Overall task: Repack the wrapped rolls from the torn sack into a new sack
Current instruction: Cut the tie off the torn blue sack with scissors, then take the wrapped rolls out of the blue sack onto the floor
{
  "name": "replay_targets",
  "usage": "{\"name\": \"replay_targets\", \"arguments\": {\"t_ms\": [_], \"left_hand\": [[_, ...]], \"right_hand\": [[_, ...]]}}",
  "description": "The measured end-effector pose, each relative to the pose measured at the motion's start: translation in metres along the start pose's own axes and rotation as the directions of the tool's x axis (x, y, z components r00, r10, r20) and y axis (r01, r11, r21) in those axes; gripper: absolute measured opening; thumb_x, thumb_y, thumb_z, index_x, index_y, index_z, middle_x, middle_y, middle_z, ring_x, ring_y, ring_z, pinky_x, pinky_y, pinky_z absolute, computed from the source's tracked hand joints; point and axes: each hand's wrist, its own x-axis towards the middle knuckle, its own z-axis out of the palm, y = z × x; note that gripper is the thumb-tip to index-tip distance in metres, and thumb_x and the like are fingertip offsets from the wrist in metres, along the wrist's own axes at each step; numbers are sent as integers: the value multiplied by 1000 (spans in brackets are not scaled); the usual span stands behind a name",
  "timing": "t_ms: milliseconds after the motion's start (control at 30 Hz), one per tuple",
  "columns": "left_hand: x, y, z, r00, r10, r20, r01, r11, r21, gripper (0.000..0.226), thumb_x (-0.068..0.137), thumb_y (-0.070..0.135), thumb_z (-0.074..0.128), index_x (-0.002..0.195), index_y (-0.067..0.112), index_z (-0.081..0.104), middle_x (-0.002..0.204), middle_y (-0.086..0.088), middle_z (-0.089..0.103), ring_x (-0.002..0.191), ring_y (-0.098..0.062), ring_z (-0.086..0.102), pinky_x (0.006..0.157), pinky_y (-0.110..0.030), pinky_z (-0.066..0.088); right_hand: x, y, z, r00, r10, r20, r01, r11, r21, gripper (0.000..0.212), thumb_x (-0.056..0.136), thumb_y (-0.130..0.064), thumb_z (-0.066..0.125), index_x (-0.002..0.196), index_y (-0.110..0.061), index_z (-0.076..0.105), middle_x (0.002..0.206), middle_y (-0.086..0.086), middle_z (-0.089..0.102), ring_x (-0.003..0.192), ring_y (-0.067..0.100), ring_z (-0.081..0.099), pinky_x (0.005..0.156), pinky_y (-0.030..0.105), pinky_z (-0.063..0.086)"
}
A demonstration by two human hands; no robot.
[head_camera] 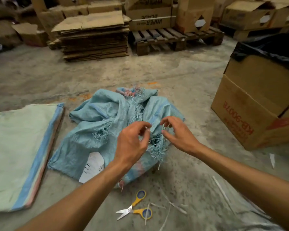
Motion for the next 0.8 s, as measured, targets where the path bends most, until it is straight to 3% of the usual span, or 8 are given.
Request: {"name": "replay_targets", "arguments": {"t_ms": [100,200,300,433,533,633,700,800], "left_hand": [[37,-11,-7,991,-67,-116,98,954,284,45,87,38,64,129,26,54,124,-1,54,117,-18,47,98,-36,41],[64,-38,-8,902,-426,71,384,866,322,76,85,56,60,149,33,25,143,-5,46,135,-29,40,109,-51,32],[75,-63,-7,853,-491,178,446,862,242,42,84,37,57,126,32,59,117,-3,69,116,-24,61,100,-42,46],[79,-78,-15,823,-410,394,394,911,125,22,70,35,50,77,34,71,81,4,74,75,-8,66,73,-28,51],[89,-83,-24,753,-517,407,578,816,-33,36,84,44,58,69,18,77,64,3,69,58,-14,59,61,-28,47],[106,-90,-29,759,-650,38,651,757,-60,52,89,54,59,69,7,69,60,0,68,61,-21,66,68,-36,53],[119,-100,-34,670,-726,-153,723,686,-85,56,80,65,63,91,10,63,86,-8,70,79,-26,66,77,-41,54],[137,-108,-44,450,-889,84,842,392,-370,113,55,79,72,144,22,33,137,-7,52,116,-31,58,97,-51,50]], "right_hand": [[42,0,1,998,53,44,-49,996,-79,45,92,-46,60,132,-28,48,135,-3,50,127,18,42,104,44,37],[77,1,7,984,117,131,-102,988,-114,62,94,-60,47,147,-30,34,154,-2,35,143,21,28,113,52,26],[111,5,16,968,154,197,-144,987,-65,75,93,-67,39,154,-30,19,162,1,21,149,25,17,118,54,18],[162,3,27,894,365,260,-440,823,359,93,91,-55,58,157,-13,9,160,6,25,146,26,27,114,37,29],[182,8,51,857,436,274,-514,695,502,38,88,-21,73,119,-4,61,122,8,65,102,21,65,80,29,53],[175,-2,67,906,399,143,-389,649,654,15,92,-4,63,100,-16,66,99,8,72,82,19,66,71,35,55],[155,-19,66,956,280,82,-249,633,733,25,91,0,61,89,-25,62,83,-3,68,70,11,63,64,30,53],[120,-31,57,990,-48,131,-47,767,639,14,80,-10,71,79,-14,58,81,4,62,74,11,59,69,31,48]]}}
